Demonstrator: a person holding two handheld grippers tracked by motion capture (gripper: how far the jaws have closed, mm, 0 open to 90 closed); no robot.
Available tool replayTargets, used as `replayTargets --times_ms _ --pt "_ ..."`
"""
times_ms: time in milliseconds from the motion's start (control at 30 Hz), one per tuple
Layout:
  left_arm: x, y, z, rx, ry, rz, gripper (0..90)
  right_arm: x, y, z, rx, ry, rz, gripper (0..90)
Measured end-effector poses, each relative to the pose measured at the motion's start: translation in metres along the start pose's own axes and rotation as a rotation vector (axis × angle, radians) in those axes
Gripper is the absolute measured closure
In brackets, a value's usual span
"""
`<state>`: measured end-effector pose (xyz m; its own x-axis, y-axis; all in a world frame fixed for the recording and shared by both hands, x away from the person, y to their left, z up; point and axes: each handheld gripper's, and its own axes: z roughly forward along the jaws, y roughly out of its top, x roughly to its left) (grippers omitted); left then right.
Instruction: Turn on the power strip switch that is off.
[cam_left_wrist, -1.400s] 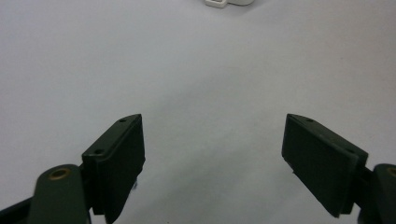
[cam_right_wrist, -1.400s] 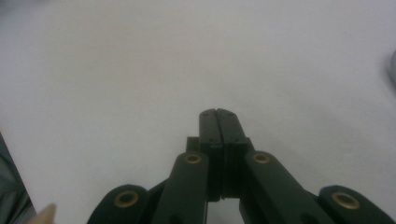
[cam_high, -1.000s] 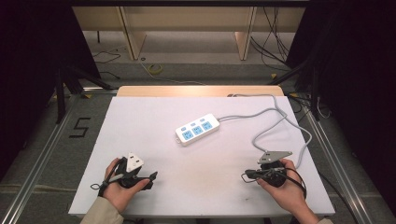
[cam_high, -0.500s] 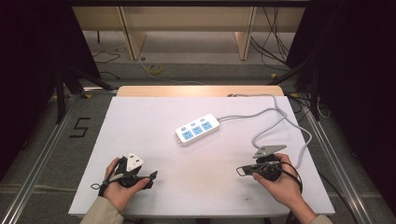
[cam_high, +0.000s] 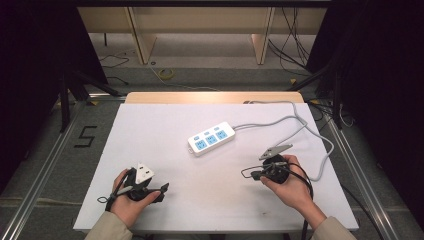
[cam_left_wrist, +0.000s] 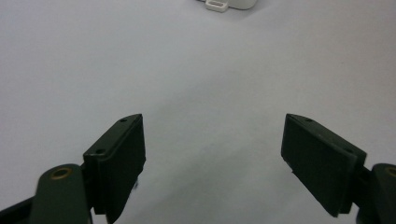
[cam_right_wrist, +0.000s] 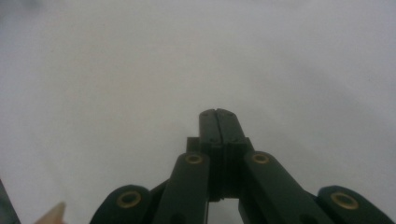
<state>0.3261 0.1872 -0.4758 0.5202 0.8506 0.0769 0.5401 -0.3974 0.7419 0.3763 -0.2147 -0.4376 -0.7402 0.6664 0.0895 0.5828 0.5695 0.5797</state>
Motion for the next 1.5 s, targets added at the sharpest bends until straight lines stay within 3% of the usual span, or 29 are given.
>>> replayTargets --times_ms 467,1500 --pt "-0.001 0.001 -0.001 -0.002 0.004 0.007 21.6 0.004 0.027 0.013 0.022 -0.001 -0.023 90.0" --pt "0.0 0.0 -0.001 -0.004 0.008 0.008 21.7 0.004 0.068 0.028 0.031 -0.006 -0.044 90.0"
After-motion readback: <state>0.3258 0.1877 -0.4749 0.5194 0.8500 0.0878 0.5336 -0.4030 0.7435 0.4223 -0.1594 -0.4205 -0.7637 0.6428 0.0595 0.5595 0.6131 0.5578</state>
